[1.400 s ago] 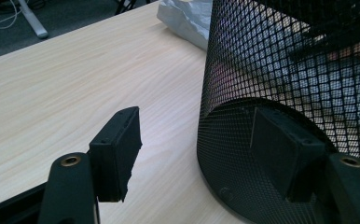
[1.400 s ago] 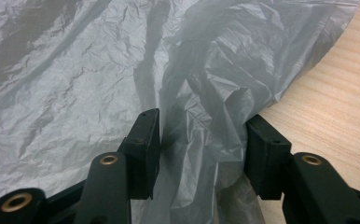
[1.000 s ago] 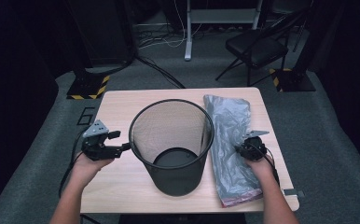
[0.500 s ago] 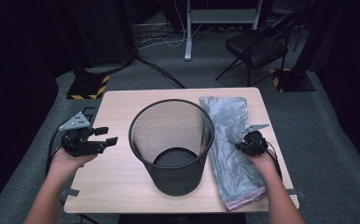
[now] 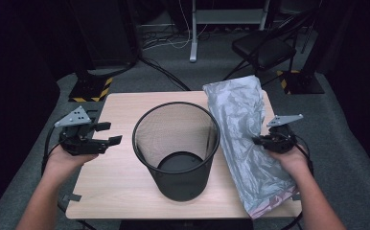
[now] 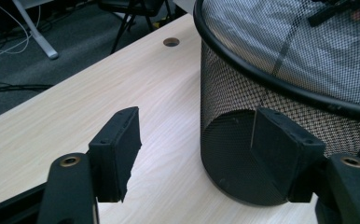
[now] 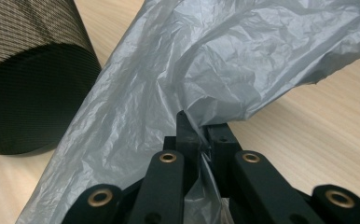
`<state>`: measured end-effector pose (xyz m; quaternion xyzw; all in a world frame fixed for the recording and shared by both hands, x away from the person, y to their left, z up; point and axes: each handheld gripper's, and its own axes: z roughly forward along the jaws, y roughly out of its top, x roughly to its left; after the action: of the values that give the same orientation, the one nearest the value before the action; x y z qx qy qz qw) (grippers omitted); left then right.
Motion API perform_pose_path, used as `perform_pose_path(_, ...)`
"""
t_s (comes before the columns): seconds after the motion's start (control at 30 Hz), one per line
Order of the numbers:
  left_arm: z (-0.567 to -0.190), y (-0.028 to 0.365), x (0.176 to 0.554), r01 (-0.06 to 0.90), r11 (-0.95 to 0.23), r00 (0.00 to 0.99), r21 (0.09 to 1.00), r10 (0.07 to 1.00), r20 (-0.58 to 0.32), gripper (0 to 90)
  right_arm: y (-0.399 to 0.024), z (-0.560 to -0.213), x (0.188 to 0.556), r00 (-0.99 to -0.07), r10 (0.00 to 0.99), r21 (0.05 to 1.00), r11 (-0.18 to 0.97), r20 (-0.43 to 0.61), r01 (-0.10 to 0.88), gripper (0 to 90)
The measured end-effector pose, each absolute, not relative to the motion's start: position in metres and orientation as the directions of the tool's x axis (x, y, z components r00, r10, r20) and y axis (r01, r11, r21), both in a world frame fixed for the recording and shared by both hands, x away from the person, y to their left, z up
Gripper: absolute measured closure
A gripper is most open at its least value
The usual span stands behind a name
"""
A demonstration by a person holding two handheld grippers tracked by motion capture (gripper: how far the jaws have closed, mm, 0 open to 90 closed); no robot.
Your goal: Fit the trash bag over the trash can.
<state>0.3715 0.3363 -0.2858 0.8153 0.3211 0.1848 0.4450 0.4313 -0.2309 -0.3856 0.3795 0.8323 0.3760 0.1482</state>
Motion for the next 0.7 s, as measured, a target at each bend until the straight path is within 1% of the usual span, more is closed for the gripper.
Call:
perform_pose_path(0.17,-0.277,0.339,0.368,0.355,-0.372,0.726,0.858,0.687,-0.003,30.5,-0.246,-0.368,0.423,-0.677,0.734,0.761,0.404,0.061,0.508,85.0)
perform_pose_path(0.3,-0.272,0.34,0.368,0.351,-0.376,0.723,0.857,0.691,0.006,30.3,-0.256,-0.35,0.416,-0.689,0.72,0.782,0.382,0.083,0.493,85.0)
perform_pose_path(0.43,-0.268,0.339,0.366,0.345,-0.377,0.731,0.86,0.682,0.006,31.5,-0.262,-0.325,0.406,-0.715,0.695,0.799,0.389,0.073,0.459,85.0)
perform_pose_path(0.7,-0.253,0.334,0.361,0.32,-0.396,0.734,0.86,0.678,0.039,31.1,-0.268,-0.278,0.39,-0.761,0.647,0.84,0.386,0.048,0.381,85.0)
